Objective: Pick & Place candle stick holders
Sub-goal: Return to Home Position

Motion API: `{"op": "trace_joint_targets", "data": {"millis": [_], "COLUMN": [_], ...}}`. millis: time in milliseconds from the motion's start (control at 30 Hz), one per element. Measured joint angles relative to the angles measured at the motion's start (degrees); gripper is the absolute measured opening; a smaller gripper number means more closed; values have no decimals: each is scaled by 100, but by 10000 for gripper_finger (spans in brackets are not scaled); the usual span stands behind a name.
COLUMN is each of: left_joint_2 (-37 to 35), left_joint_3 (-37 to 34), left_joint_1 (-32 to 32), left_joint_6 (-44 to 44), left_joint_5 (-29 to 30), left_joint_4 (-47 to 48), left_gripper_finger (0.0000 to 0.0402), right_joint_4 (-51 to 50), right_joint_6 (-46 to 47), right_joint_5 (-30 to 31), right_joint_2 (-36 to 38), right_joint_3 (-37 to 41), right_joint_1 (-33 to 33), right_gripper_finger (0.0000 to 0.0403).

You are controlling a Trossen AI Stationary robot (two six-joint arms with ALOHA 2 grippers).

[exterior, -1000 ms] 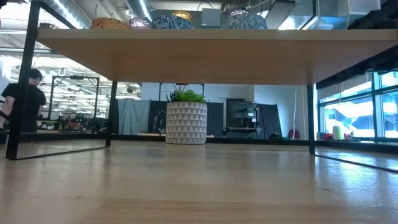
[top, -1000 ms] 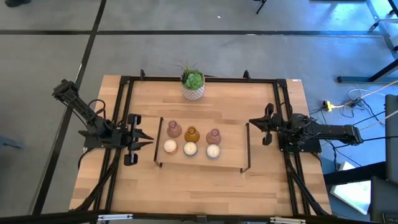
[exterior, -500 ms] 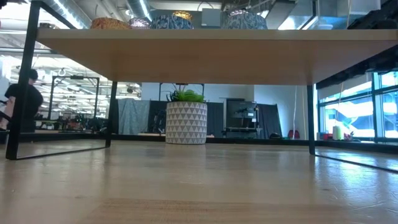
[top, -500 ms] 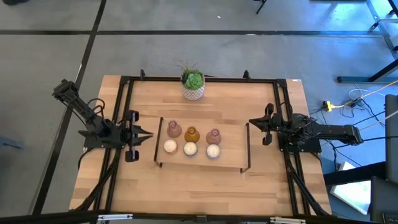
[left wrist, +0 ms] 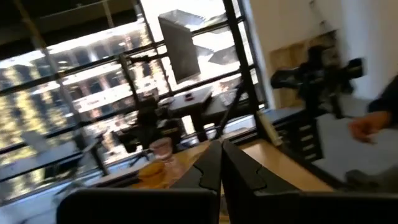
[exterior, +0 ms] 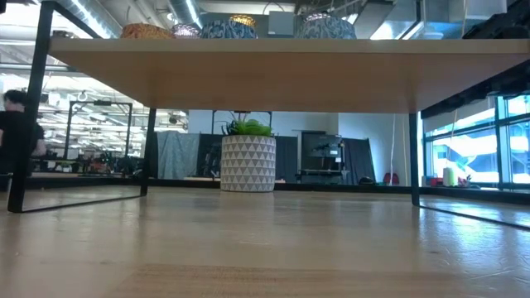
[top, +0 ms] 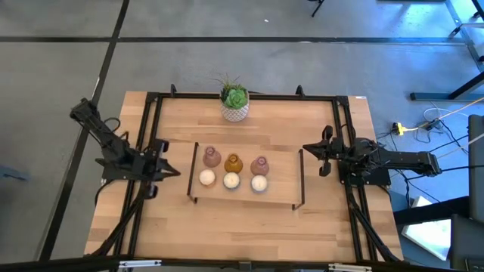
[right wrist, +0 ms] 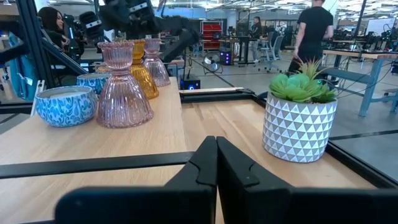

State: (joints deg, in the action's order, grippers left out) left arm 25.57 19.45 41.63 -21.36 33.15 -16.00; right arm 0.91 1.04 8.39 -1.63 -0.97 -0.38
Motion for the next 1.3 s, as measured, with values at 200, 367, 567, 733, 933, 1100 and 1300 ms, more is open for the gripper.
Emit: {"op": "trace_joint_targets", "data": {"millis": [200, 367, 567, 733, 933, 1100, 1300], "left_joint_2": [-1735, -2552, -2554, -2545, -2552, -2554, -2554], "left_joint_3": [-485, -1097, -1129, -1201, -1498, -1535, -1571], "left_joint_1": [-2, -165, -464, -690, -1040, -1314, -1555], "left_joint_6": [133, -87, 55, 236, 373, 767, 1016], "left_joint_5": [-903, -422, -783, -342, -1156, -1624, -1983], "left_joint_4": [373, 200, 284, 575, 629, 883, 1192], "left_gripper_finger": [2, 3, 2, 2, 1, 2, 2], "right_joint_4": [0, 7, 7, -2, -2, -2, -2], "right_joint_6": [0, 0, 2, 2, 2, 2, 2], "right_joint_5": [-1, 0, 15, 4, -3, -3, -3], "right_joint_2": [0, -2, -17, -17, -17, -17, -17], "right_joint_3": [0, 0, 0, 0, 0, 0, 0], "right_joint_1": [0, 0, 4, 4, 4, 4, 4], "right_gripper_finger": [0, 0, 0, 0, 0, 0, 0]}}
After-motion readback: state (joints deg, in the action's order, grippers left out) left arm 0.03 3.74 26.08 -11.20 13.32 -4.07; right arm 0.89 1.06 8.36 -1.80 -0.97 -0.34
